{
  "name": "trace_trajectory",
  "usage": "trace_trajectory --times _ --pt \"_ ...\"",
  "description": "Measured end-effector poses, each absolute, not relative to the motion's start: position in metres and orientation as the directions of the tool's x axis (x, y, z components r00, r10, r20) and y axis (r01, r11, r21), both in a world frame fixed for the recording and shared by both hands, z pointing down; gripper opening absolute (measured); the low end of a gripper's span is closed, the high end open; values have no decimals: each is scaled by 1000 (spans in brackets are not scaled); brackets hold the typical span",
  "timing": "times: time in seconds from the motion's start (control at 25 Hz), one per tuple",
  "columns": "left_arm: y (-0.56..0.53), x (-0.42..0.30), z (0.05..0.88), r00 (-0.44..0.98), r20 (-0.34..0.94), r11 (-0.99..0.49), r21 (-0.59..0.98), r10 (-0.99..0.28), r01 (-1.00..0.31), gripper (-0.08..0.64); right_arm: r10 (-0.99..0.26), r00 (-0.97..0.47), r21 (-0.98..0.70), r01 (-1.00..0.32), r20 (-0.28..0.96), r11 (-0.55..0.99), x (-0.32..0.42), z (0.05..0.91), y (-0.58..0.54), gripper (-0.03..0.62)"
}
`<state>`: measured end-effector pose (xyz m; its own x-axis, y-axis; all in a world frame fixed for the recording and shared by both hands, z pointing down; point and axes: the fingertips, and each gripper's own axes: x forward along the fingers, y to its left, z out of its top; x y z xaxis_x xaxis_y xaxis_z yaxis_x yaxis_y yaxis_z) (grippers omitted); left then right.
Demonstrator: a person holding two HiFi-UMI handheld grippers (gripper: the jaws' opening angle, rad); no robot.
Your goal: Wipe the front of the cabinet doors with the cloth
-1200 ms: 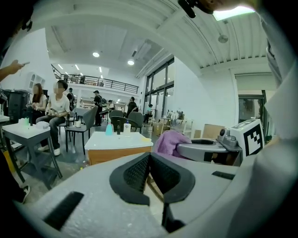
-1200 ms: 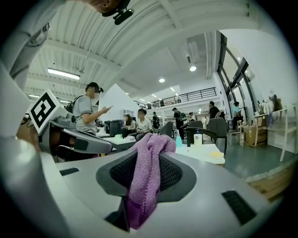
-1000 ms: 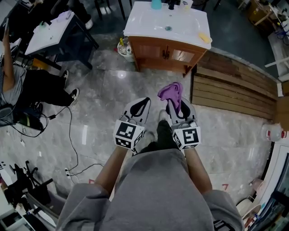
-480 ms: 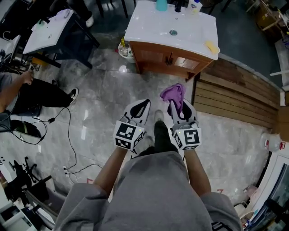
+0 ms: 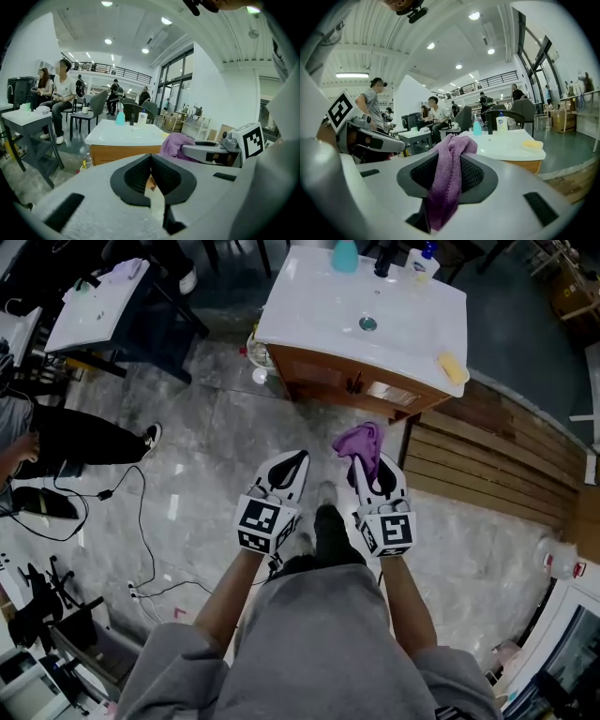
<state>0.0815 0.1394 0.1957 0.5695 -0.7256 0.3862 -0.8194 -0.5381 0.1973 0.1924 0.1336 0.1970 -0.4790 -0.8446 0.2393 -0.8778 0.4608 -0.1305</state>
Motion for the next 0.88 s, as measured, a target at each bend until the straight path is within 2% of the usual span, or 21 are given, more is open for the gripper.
trace_trajectory --times 0.88 --pt "31 81 302 549 426 -487 254 -719 -836 9 -825 -469 -163 -883 315 440 201 297 19 101"
